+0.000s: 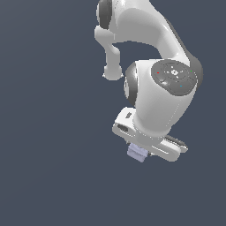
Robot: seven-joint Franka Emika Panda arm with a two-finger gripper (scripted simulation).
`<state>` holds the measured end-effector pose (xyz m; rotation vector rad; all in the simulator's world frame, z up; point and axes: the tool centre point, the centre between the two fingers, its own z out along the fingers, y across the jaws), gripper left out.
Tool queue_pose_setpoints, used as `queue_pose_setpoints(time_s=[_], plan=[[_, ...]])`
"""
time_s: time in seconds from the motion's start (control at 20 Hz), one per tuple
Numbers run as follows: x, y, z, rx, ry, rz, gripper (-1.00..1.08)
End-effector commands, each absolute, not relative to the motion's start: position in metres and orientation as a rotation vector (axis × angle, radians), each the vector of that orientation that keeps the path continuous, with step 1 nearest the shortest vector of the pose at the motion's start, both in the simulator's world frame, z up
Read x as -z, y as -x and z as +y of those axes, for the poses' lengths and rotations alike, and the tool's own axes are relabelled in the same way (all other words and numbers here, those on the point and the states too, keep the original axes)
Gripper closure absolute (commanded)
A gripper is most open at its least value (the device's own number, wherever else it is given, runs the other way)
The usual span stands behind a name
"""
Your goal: Pick up the object and move it to a goal position.
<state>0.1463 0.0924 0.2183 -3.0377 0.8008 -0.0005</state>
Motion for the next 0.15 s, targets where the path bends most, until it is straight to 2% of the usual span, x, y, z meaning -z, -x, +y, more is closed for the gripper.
queue_pose_setpoints(time_s=[0.0, 0.1], plan=[[-0.2201, -0.1473, 0.0938, 0.0, 3.038, 0.802, 1.08], [-0.2204, -0.1475, 0.0941, 0.0, 3.038, 0.802, 1.08]])
